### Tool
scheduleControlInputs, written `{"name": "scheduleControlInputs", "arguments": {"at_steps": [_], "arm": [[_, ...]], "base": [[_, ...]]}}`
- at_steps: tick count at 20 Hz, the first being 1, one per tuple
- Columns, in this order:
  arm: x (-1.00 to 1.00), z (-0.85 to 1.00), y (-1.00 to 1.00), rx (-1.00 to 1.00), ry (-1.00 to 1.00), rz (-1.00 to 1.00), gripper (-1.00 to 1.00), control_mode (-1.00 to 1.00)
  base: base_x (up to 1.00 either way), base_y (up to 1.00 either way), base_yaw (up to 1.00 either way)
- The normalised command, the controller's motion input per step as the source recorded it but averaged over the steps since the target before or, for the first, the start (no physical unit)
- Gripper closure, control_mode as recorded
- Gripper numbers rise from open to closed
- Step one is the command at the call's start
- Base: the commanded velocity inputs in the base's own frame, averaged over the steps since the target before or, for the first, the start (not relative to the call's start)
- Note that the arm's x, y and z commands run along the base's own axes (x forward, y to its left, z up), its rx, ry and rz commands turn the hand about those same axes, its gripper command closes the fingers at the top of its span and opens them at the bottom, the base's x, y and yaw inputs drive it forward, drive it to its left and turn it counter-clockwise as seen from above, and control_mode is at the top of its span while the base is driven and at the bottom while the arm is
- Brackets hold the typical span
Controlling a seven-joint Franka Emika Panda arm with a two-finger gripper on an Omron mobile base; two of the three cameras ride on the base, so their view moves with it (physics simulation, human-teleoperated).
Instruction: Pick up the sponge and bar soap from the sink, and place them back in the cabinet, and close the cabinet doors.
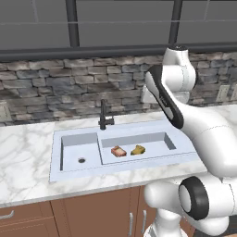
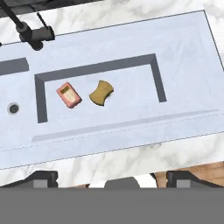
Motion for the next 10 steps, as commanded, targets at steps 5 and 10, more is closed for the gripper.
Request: {"name": "scheduleControlInputs", "arguments": {"at_steps": [5, 10], "arm": [[0.18, -0.18, 0.0, 0.0, 0.0, -0.11, -1.0, -1.0], [0.2, -0.05, 0.0, 0.01, 0.01, -0.04, -1.0, -1.0]], "base": [[0.0, 0.0, 0.0], [0.0, 0.0, 0.0]]}}
